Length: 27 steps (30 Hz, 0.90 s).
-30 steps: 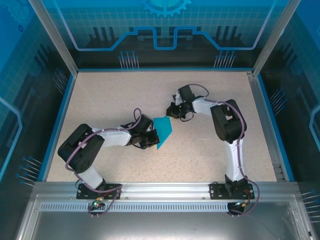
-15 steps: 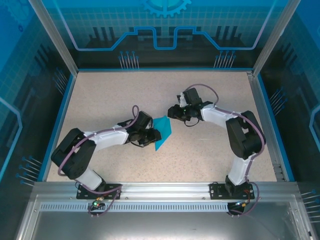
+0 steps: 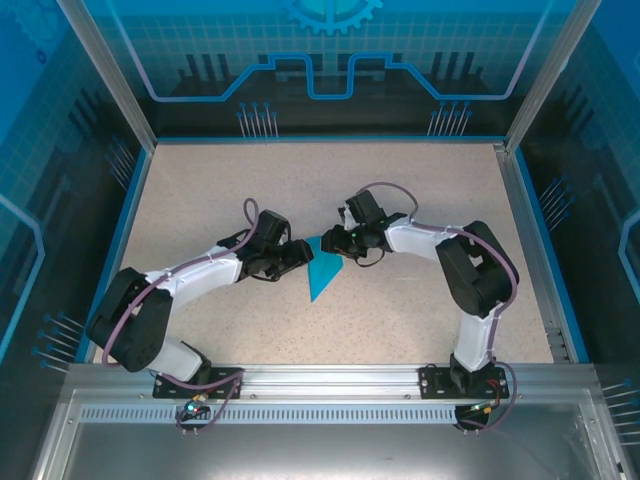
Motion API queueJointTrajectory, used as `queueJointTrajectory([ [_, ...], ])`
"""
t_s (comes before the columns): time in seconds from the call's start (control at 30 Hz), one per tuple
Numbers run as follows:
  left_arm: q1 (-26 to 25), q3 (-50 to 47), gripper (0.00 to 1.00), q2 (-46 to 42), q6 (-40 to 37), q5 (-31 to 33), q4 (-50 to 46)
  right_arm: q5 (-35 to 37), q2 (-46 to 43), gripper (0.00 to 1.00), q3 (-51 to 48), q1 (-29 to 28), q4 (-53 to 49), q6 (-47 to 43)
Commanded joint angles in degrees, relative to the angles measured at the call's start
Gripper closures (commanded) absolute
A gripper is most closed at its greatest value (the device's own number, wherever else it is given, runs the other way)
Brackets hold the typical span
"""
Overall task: Fold a paper plane with a square sheet of paper (pick it up from the middle)
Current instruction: Turn over the paper at the center of the table.
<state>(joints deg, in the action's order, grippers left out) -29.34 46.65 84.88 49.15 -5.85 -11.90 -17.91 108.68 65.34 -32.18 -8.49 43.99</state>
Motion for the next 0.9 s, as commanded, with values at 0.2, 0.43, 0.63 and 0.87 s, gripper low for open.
queueJointTrajectory([
  [0.2, 0.5, -1.4, 0.60, 3.2, -1.0, -7.9, 6.6, 0.7, 4.2, 0.61, 4.4, -1.1, -2.9, 1.5],
  [0.43, 0.4, -1.0, 0.74, 6.1, -0.6, -13.6, 11.7, 1.1, 4.7, 0.61, 4.7, -1.2, -3.5, 2.8],
  [0.63, 0.4, 0.8, 0.79, 10.1, -0.3, -14.1, 11.1, 1.3, 4.8, 0.58, 4.8, -1.3, -4.2, 3.5],
  [0.87, 0.5, 1.2, 0.82, 11.9, 0.4, -9.7, 6.5, -2.7, 6.4, 0.61, 6.1, -2.3, -2.7, 3.0],
])
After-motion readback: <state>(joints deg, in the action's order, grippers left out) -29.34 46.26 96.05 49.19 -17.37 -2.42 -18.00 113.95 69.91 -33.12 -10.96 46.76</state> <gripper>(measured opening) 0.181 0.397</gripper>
